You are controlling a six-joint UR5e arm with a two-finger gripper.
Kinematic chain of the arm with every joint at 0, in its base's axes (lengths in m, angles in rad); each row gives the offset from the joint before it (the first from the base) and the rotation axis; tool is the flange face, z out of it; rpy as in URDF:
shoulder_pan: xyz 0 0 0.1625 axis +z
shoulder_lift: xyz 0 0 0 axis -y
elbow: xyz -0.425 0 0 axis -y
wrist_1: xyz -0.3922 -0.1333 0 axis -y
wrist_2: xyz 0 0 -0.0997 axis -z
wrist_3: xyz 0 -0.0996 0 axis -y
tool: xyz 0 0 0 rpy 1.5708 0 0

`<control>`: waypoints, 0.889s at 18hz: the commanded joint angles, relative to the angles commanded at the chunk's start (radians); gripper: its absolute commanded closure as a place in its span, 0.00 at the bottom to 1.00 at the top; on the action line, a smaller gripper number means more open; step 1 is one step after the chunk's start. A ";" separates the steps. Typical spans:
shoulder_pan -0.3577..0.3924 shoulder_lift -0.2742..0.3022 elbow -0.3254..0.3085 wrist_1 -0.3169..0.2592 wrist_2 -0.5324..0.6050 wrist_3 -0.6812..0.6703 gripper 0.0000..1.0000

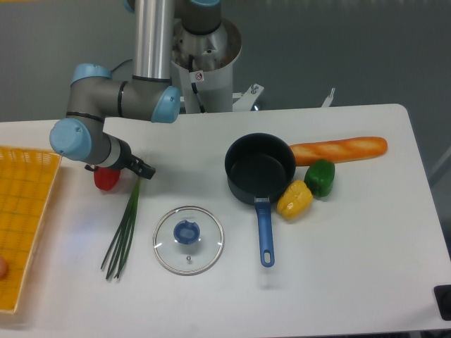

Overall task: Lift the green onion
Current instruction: 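Lower the gripper onto the green onion tops, then close the gripper on the green onion tops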

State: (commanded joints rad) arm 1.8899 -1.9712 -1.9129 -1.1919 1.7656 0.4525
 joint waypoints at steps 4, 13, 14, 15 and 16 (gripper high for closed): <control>0.006 0.003 0.002 -0.003 -0.003 0.006 0.30; 0.005 0.000 0.017 -0.005 0.000 0.005 0.77; 0.006 -0.002 0.026 -0.008 0.000 0.005 0.78; 0.008 -0.002 0.031 -0.008 0.000 0.006 0.78; 0.009 -0.002 0.037 -0.008 0.000 0.008 0.79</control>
State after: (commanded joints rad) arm 1.8991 -1.9727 -1.8761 -1.1996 1.7656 0.4602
